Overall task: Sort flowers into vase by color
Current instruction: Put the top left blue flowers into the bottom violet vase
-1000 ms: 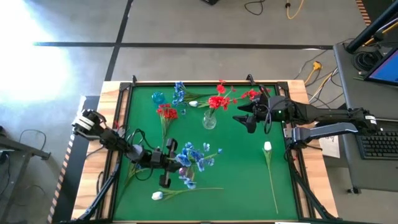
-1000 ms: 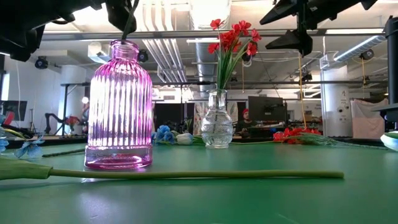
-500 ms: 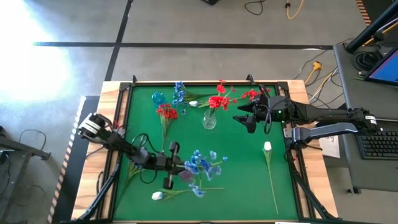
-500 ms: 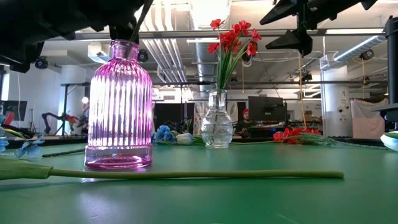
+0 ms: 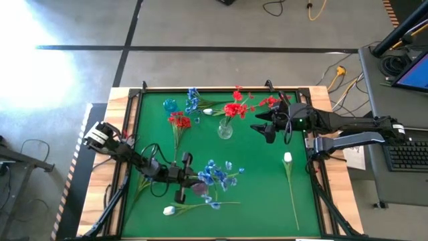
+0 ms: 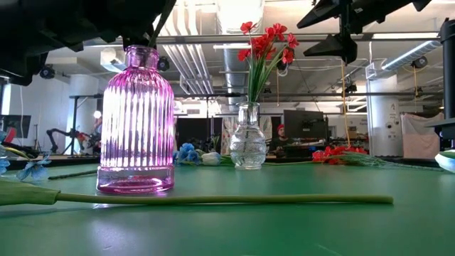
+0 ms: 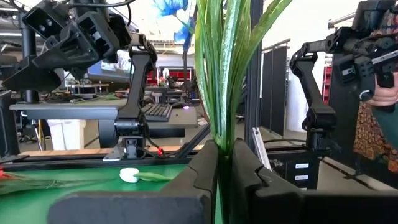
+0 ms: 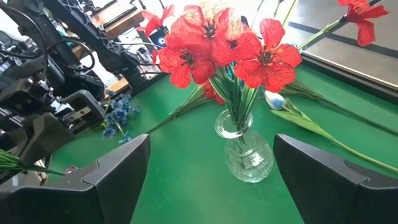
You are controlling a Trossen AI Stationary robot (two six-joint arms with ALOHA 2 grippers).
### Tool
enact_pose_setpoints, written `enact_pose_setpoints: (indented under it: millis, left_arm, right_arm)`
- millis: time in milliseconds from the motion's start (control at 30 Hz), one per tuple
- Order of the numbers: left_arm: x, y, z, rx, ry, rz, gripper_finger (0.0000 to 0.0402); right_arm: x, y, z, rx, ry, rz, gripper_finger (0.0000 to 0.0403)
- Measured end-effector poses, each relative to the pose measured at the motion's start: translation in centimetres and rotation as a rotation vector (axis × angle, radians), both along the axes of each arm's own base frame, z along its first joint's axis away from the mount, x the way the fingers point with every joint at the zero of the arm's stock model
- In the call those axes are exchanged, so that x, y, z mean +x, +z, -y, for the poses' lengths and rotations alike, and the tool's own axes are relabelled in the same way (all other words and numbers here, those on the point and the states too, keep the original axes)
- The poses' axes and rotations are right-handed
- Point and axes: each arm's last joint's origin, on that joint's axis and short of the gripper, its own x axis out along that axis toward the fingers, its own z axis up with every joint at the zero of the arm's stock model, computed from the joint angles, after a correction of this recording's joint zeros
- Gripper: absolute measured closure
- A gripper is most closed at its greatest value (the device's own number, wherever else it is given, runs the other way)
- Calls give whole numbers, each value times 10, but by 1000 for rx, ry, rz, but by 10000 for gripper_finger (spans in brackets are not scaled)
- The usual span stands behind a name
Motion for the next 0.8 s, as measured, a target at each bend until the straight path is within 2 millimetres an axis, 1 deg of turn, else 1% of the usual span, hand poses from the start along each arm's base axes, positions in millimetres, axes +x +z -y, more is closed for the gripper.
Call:
enact_pose_setpoints:
  millis: [133, 500, 600, 800]
  left_arm:
    - [-2, -2, -1, -4, -1, -10, 384]
    - [-5, -6, -4, -17, 21, -32, 328]
    - [-6, -7, -4, -26, 18, -36, 323]
    - [-6, -7, -4, -26, 16, -36, 324]
  right_arm:
    - [0, 0, 0, 0, 0, 0, 71]
    - [0, 0, 0, 9, -3, 3, 71]
    - [0, 0, 0, 10, -4, 3, 71]
    - [0, 0, 0, 15, -6, 4, 71]
